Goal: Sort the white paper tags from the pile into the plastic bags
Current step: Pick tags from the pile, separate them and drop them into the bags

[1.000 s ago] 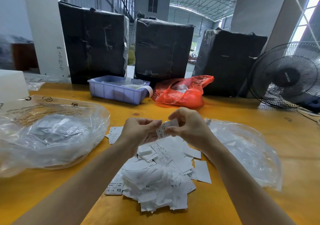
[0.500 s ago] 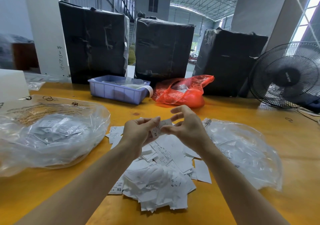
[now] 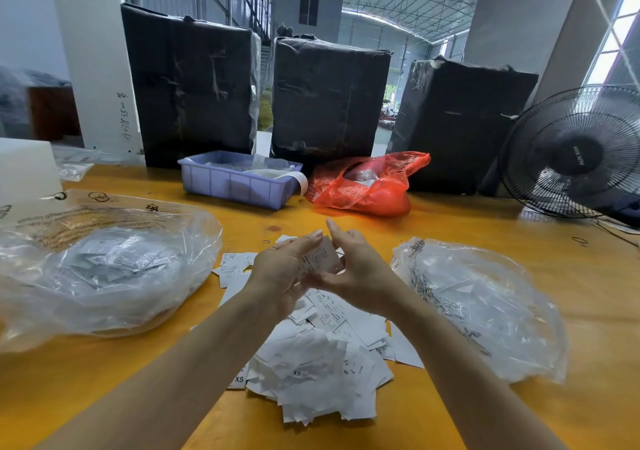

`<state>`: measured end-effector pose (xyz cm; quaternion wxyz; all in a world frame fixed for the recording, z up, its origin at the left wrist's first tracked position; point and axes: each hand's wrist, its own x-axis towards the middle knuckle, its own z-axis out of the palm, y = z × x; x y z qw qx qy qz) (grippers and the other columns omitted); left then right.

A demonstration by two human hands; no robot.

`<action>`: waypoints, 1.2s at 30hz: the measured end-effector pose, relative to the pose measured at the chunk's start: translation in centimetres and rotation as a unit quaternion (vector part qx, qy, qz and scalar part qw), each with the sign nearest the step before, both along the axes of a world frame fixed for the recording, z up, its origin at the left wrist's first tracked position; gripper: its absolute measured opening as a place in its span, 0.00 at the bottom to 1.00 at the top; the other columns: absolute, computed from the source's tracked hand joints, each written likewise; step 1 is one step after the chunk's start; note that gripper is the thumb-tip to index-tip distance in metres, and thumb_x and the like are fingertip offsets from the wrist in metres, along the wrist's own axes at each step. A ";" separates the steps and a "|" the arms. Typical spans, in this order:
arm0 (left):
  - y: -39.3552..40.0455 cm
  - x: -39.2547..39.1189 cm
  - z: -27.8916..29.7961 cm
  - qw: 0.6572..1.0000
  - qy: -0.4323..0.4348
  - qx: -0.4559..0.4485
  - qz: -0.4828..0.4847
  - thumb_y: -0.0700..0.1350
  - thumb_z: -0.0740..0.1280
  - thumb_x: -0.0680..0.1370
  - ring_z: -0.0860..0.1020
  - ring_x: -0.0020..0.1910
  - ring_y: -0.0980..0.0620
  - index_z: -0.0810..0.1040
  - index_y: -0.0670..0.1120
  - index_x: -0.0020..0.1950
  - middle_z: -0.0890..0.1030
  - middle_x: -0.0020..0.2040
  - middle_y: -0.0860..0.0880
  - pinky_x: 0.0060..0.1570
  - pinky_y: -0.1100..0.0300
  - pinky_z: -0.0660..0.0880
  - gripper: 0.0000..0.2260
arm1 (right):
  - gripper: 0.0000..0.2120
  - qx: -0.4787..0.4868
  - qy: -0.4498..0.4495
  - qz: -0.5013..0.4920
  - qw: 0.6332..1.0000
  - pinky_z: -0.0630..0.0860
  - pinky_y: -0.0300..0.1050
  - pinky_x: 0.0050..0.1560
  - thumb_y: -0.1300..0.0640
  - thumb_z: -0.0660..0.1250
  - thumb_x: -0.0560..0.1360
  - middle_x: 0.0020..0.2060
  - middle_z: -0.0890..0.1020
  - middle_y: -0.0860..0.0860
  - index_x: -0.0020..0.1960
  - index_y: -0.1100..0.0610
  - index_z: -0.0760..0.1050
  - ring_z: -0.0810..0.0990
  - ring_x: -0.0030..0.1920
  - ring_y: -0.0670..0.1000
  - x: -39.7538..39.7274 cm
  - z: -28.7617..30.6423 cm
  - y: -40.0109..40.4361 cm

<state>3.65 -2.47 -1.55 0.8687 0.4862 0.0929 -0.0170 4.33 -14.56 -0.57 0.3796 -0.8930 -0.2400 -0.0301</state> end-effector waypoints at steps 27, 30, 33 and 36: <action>2.8 0.0 0.9 0.956 -0.001 0.270 -0.114 0.44 0.75 0.68 0.76 0.31 0.53 0.82 0.41 0.44 0.82 0.34 0.45 0.27 0.66 0.72 0.10 | 0.05 0.255 0.094 -0.079 0.959 0.77 0.36 0.33 0.68 0.70 0.72 0.32 0.81 0.55 0.48 0.66 0.80 0.79 0.27 0.45 0.5 1.0 -2.1; 3.1 0.1 0.7 0.947 0.002 0.286 -0.147 0.44 0.74 0.68 0.78 0.34 0.52 0.82 0.42 0.42 0.84 0.38 0.43 0.30 0.65 0.72 0.07 | 0.07 0.284 0.140 -0.098 0.944 0.76 0.33 0.31 0.68 0.73 0.69 0.35 0.82 0.54 0.47 0.64 0.80 0.80 0.28 0.43 0.7 0.9 -2.3; 3.0 0.4 0.3 0.948 -0.004 0.285 -0.142 0.41 0.74 0.69 0.78 0.31 0.53 0.83 0.42 0.42 0.84 0.37 0.44 0.29 0.65 0.72 0.05 | 0.10 0.304 0.164 -0.095 0.934 0.77 0.33 0.33 0.69 0.74 0.67 0.36 0.82 0.54 0.47 0.62 0.79 0.81 0.32 0.46 0.8 1.0 -2.4; 3.0 0.7 0.2 0.952 -0.010 0.283 -0.118 0.38 0.75 0.68 0.77 0.27 0.56 0.83 0.43 0.40 0.83 0.32 0.46 0.28 0.67 0.74 0.03 | 0.11 0.299 0.163 -0.099 0.935 0.78 0.35 0.35 0.69 0.73 0.68 0.36 0.83 0.56 0.49 0.63 0.79 0.81 0.33 0.47 0.7 1.3 -2.7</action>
